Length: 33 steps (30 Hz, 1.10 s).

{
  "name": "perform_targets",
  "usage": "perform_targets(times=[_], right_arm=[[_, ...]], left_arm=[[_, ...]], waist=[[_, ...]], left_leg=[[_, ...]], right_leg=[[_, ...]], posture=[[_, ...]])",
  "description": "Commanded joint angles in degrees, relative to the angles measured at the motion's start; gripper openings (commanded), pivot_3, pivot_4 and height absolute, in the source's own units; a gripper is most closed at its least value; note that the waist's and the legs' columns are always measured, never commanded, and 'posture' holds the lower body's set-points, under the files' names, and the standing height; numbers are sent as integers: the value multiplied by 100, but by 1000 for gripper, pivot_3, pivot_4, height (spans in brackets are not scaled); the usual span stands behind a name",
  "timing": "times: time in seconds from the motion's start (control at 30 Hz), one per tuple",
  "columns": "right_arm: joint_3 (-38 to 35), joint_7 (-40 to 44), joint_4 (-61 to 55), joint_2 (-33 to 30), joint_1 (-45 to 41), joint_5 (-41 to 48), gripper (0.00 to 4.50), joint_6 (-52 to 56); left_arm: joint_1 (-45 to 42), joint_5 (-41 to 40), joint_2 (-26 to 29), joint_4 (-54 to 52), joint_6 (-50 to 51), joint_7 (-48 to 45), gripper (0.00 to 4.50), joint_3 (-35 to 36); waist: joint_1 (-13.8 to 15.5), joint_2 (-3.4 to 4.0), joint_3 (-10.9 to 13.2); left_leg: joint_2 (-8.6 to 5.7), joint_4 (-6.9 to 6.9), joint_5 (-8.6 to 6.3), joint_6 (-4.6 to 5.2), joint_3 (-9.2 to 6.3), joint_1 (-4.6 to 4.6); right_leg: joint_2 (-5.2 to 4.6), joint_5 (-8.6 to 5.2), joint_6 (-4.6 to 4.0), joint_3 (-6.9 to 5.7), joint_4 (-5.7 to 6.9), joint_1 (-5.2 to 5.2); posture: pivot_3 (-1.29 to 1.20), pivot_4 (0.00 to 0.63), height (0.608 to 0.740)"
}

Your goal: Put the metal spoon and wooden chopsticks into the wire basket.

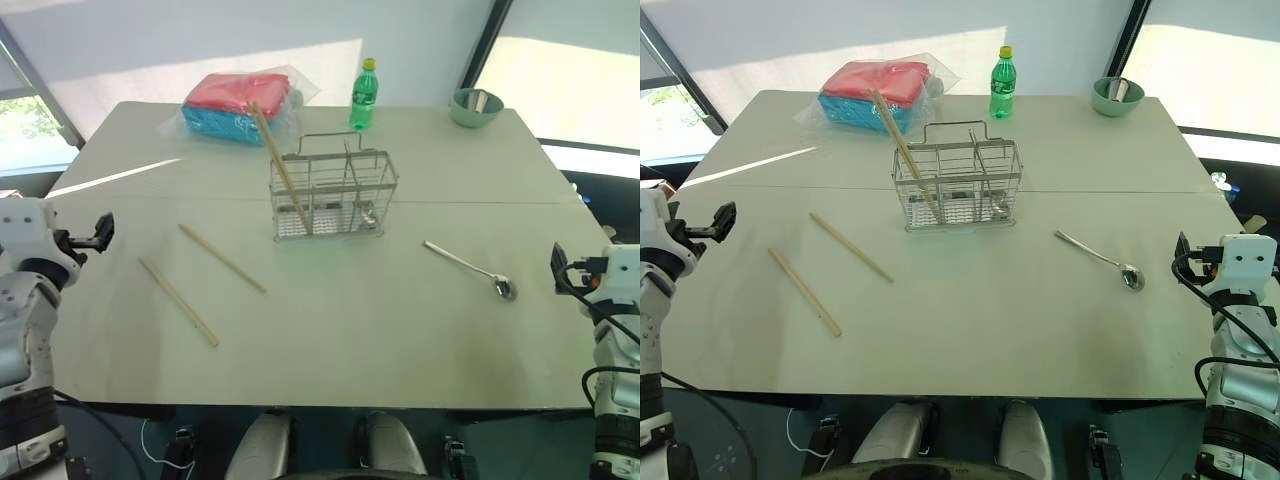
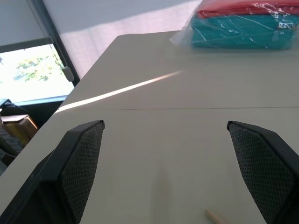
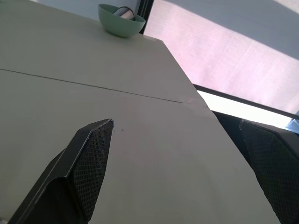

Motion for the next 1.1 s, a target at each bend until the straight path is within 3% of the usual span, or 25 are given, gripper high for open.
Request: perform_targets(times=[0.03,0.7,0.87,1.1], right_arm=[[-31,-33,-112,-50,-21,13,4500,-117],[61,195,-212,-337,-76,-75,4500,-212],[219,867,-305,-833,-514,192,4500,57],[870,2909,-164,-1796,-1246,647,4500,268]], left_arm=[[-136,34,150,-187,-45,67,4439,158],[-343,-161,342,-120,104,-152,4439,250],[-686,-831,689,-518,553,-961,4439,47],[-1357,-1252,856,-1029,899,-1757,4439,-842]], waist=[[-1,0,0],[-5,3,2],[-20,7,10],[-55,13,14]], left_leg=[[0,0,0,0,0,0],[0,0,0,0,0,0],[0,3,0,0,1,-1],[0,-1,0,1,-1,0]], right_leg=[[0,0,0,0,0,0],[1,0,1,-1,0,0],[1,0,0,-1,-1,1],[1,1,2,-9,-10,9]], posture=[[0,150,667],[0,150,667],[0,150,667],[0,150,667]])
